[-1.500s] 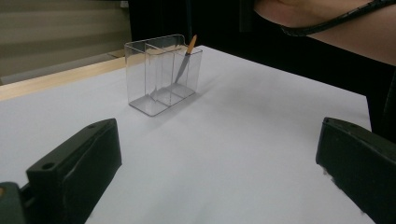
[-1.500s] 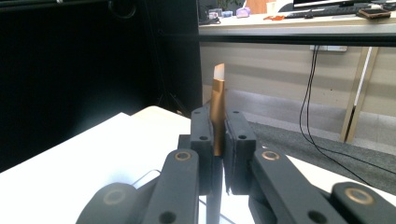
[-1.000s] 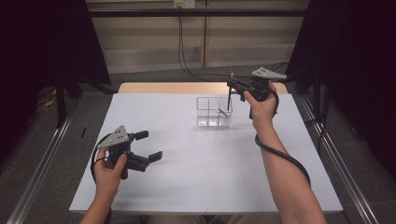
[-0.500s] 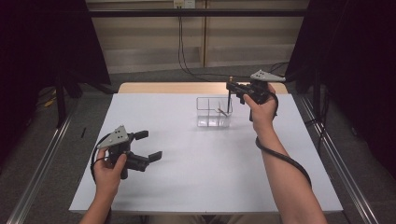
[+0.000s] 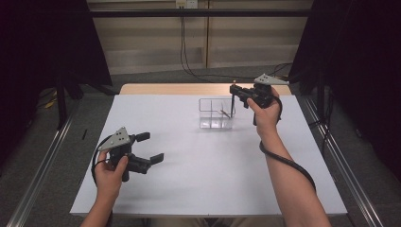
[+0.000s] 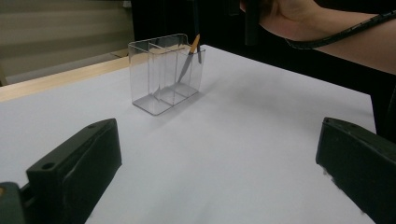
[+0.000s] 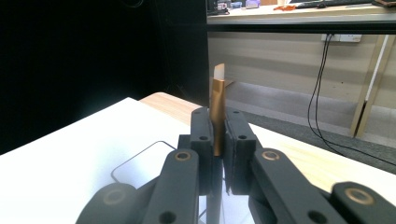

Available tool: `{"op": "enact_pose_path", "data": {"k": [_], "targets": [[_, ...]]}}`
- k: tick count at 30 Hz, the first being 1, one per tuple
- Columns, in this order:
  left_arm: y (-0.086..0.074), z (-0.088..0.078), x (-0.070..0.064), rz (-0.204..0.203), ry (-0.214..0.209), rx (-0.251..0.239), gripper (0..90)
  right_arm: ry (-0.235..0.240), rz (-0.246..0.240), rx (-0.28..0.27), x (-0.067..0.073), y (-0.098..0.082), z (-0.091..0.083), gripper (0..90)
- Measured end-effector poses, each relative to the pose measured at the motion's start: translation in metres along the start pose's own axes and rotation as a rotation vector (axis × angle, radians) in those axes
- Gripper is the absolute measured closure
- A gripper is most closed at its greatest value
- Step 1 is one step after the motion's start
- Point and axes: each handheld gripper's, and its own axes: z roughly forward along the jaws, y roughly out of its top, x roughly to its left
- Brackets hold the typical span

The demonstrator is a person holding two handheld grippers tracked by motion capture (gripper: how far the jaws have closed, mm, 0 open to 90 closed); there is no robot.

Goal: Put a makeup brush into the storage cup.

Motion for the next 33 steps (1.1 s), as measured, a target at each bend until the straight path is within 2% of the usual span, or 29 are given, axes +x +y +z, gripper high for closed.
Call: {"op": "enact_pose_path", "data": {"k": [30,33], "targets": [[0.0011,0.0018,-0.0008,0.004,-0.008,-0.003,0.1,0.009,-0.005,0.011,0.0015,-0.0067,-0.0040,83.6],[0.0013,0.0024,-0.0008,0.005,-0.010,0.000,0.1,0.021,0.012,0.025,0.0029,-0.0062,-0.0040,55.5]]}}
